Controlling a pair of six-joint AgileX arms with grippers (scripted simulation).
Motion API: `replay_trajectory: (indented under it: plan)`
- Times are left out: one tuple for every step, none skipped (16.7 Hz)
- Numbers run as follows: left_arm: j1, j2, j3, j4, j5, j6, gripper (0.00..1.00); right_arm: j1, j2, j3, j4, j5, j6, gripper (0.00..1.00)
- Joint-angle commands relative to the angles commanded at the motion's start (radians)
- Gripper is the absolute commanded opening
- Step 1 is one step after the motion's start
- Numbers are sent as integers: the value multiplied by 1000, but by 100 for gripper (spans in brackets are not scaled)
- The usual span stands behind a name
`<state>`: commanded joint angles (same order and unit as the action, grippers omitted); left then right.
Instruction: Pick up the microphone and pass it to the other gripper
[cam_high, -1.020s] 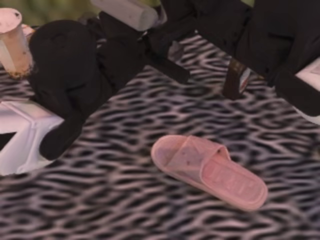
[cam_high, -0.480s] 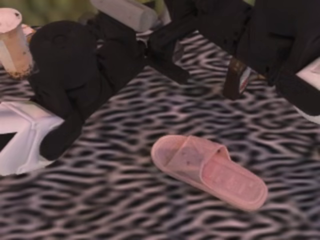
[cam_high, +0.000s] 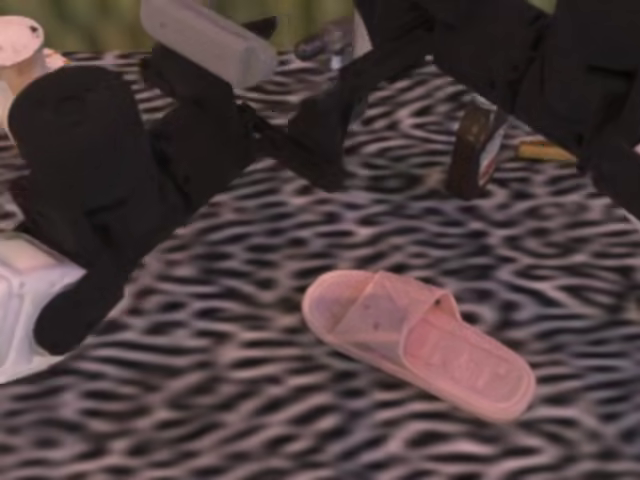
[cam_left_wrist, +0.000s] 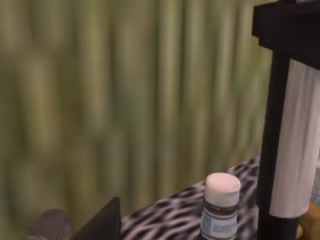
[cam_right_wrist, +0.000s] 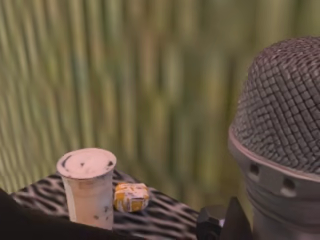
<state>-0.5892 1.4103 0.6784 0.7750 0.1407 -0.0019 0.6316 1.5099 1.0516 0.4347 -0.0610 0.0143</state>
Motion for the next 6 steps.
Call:
replay_trajectory:
  plan:
    - [9, -48, -35, -7, 4, 0, 100, -16, -17, -15, -1, -19, 0, 0]
    - [17, -93, -70, -15, 9, -1, 100, -31, -33, -29, -1, -36, -1, 0]
    - [24, -129, -102, -21, 13, -1, 100, -46, -47, -43, -2, -53, -1, 0]
    - [30, -153, -125, -25, 17, -1, 100, -57, -58, -52, -2, -65, -1, 0]
    - [33, -168, -139, -27, 19, -1, 100, -64, -65, -59, -3, -73, -1, 0]
    - [34, -171, -142, -27, 20, -1, 100, -66, -67, -61, -3, -75, -1, 0]
